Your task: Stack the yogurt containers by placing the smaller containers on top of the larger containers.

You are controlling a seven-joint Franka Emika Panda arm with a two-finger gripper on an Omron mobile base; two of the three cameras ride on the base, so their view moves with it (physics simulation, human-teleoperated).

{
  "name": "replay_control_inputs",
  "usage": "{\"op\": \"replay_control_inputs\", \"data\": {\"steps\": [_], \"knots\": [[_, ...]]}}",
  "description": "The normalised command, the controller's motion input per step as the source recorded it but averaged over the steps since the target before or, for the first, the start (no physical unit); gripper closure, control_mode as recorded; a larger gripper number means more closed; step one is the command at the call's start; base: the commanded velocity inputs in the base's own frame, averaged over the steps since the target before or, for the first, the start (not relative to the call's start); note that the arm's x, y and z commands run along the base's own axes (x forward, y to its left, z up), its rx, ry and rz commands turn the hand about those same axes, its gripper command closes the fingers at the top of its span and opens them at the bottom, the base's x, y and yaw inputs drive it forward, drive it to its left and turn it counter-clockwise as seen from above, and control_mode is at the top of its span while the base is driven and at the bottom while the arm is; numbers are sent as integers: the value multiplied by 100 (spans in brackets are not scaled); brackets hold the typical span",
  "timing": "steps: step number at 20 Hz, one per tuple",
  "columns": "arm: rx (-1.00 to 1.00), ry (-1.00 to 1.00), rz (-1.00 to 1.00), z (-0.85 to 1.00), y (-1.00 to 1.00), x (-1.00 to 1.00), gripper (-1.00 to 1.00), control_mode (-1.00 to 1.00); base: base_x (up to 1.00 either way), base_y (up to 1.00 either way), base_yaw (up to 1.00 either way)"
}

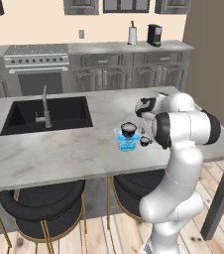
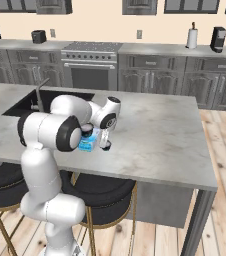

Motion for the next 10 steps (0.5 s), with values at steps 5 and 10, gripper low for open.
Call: {"op": "replay_control_inputs", "data": {"steps": [5,10], "knots": [[0,0,0,-11,0,11,-100,-100,0,0,0],[0,0,0,-12,-2,10,-100,-100,0,0,0]]}}
